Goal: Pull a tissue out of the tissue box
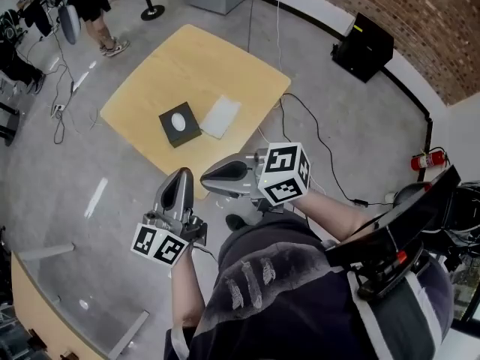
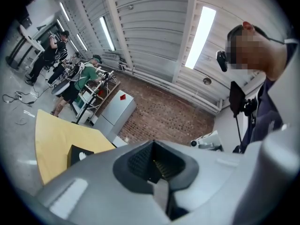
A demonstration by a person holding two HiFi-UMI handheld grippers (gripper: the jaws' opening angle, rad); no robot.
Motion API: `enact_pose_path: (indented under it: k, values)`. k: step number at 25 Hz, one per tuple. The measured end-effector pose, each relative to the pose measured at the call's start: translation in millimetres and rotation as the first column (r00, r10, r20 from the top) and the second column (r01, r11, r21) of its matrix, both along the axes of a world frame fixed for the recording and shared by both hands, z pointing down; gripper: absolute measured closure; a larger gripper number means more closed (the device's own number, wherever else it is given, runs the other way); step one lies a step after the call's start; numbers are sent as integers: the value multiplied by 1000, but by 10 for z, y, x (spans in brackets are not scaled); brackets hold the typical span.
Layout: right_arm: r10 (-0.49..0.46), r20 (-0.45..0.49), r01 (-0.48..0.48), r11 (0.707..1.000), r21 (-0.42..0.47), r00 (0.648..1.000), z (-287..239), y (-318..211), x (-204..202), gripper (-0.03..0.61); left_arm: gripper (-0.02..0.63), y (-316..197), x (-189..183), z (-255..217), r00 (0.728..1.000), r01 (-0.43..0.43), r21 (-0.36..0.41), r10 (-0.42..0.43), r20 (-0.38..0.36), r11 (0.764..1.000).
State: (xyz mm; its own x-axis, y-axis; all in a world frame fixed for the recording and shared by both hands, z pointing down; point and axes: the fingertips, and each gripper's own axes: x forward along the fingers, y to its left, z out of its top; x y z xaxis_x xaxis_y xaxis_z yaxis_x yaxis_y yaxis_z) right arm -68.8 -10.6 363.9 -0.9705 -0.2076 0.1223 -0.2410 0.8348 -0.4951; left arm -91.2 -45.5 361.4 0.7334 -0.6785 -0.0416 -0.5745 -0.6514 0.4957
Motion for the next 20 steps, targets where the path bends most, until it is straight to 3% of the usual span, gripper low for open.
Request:
enact_pose_path:
  k: [8,20]
  values:
    - [15,59,-19,997,70,998,-139,191,445,580,612,244,373,-193,996,13,48,-17,84,999]
    - [18,91,-25,996,84,996,-149,662,1397,580,612,863,1432,-233,995,-4,42,0,97,999]
